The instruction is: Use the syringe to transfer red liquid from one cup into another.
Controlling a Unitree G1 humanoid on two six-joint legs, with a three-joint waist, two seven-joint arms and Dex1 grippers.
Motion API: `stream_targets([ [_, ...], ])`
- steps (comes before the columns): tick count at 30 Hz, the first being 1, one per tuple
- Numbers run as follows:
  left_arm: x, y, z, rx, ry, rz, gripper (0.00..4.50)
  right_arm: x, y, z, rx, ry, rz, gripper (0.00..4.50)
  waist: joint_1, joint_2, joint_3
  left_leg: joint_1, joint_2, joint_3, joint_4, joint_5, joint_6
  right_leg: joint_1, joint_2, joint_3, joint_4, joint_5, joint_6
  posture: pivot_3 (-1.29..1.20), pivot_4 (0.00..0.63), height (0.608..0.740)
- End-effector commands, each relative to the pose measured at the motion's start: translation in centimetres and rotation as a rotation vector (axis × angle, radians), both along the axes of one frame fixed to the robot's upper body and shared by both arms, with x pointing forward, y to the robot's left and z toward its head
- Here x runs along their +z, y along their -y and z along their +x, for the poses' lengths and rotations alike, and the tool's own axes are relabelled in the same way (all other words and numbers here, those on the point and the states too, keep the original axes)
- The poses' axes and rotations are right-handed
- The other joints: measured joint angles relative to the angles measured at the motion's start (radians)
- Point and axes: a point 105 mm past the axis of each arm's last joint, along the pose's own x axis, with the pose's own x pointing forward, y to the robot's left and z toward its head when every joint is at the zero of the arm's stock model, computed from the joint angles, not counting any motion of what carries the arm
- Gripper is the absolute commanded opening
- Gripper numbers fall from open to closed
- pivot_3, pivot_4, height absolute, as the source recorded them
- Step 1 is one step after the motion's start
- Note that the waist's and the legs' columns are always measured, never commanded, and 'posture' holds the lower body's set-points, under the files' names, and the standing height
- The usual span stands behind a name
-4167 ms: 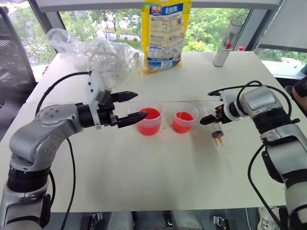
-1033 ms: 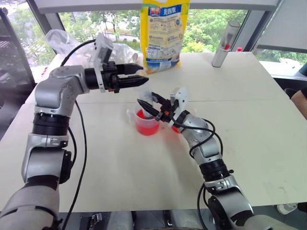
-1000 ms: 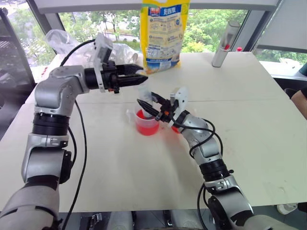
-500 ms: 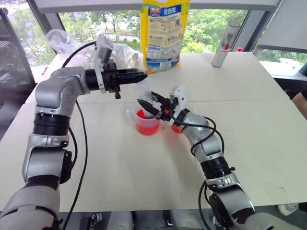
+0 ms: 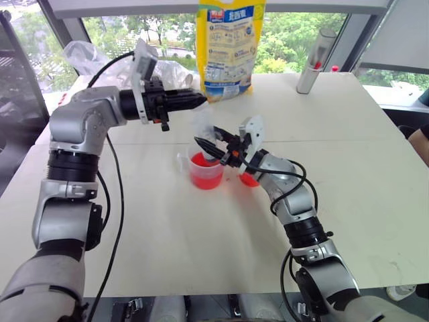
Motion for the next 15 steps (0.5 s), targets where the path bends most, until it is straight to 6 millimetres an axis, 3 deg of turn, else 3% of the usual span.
stream_targets([
  [1,6.16,-1.91,-0.43,0.089,0.230,-0.067,0.06,-2.12,-1.53,-1.54,0.101,-0.040,-0.079,1.40,0.000,0.000,0.000,0.000,0.000,0.000,0.000,0.000,0.000,0.000,0.000,0.000,0.000,0.000,0.000,0.00,0.150,0.740],
  [15,6.01,-2.17,-0.34,0.098,0.238,-0.055,0.06,-2.23,-1.58,-1.60,0.108,-0.046,-0.090,1.40,0.000,0.000,0.000,0.000,0.000,0.000,0.000,0.000,0.000,0.000,0.000,0.000,0.000,0.000,0.000,0.00,0.150,0.740],
])
